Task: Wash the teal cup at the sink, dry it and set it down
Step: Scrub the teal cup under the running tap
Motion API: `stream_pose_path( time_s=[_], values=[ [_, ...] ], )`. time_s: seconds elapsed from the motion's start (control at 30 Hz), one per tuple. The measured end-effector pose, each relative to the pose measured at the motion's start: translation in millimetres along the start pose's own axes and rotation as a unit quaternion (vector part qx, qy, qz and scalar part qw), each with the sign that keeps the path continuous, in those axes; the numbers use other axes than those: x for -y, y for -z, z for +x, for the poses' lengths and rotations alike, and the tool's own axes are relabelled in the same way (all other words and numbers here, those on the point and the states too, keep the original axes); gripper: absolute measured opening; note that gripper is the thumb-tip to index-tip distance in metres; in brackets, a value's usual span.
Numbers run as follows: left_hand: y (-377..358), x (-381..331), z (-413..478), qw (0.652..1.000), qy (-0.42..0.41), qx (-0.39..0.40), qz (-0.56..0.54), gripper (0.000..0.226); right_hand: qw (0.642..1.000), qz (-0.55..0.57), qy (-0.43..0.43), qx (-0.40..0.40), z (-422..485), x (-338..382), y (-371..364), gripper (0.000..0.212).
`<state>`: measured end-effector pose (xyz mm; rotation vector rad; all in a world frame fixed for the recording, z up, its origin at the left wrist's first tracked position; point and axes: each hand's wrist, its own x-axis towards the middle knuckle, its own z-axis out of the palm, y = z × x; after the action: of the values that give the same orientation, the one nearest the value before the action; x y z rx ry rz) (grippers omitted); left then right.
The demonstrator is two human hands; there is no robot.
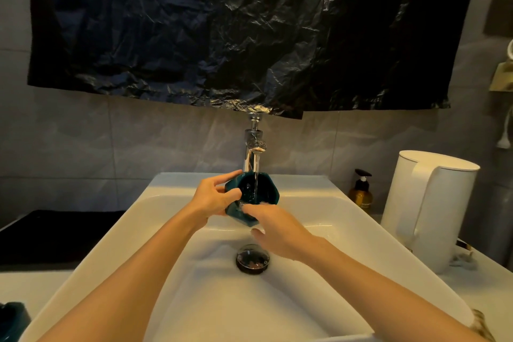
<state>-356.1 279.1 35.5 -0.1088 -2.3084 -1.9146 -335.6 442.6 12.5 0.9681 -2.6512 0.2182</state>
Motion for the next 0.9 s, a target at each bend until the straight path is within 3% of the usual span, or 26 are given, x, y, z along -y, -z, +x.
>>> stream_pose_path(
  time_s=[0.03, 0.13, 0.2, 0.27, 0.37, 0.5, 0.57, 0.7, 0.8, 0.9],
  values=[
    [0, 0, 0, 1.000, -0.004, 0.003, 0.007, 0.046, 1.000, 0.014, 0.013, -0.001, -1, -1, -2, 0.039],
    [2, 1, 0, 1.000, -0.012, 0.004, 0.014, 0.046, 0.978, -0.184, 0.092, -0.030, -1, -28, -1, 0.035],
    [2, 1, 1, 1.000, -0.013, -0.001, 0.012, 0.045, 0.962, -0.257, 0.088, -0.039, -1, -34, 2, 0.033],
    [-1, 1, 1, 1.000, -0.014, -0.002, 0.015, 0.044, 0.977, -0.193, 0.071, -0.058, 0, -18, -4, 0.030],
    [-1, 1, 1, 0.999, -0.013, -0.004, 0.033, 0.044, 0.999, 0.038, 0.004, 0.008, -1, 2, -3, 0.028],
    [1, 1, 0, 1.000, -0.005, -0.005, 0.030, 0.038, 0.969, -0.227, 0.088, -0.039, -1, -26, 1, 0.013],
    [-2, -3, 0, 1.000, 0.009, -0.006, 0.007, 0.035, 0.951, -0.276, 0.111, -0.080, -1, -34, 2, 0.014],
    [-10, -5, -3, 0.998, 0.030, -0.011, -0.052, 0.047, 0.948, -0.269, 0.135, -0.108, 6, -31, 3, 0.025],
    [-18, 1, -5, 0.996, 0.022, 0.010, -0.091, 0.068, 0.968, -0.186, 0.088, -0.142, 10, -24, -1, 0.031],
    [-17, 4, -3, 0.995, 0.007, -0.014, -0.103, 0.066, 0.972, -0.119, 0.087, -0.185, 11, -28, -9, 0.028]
  ],
)
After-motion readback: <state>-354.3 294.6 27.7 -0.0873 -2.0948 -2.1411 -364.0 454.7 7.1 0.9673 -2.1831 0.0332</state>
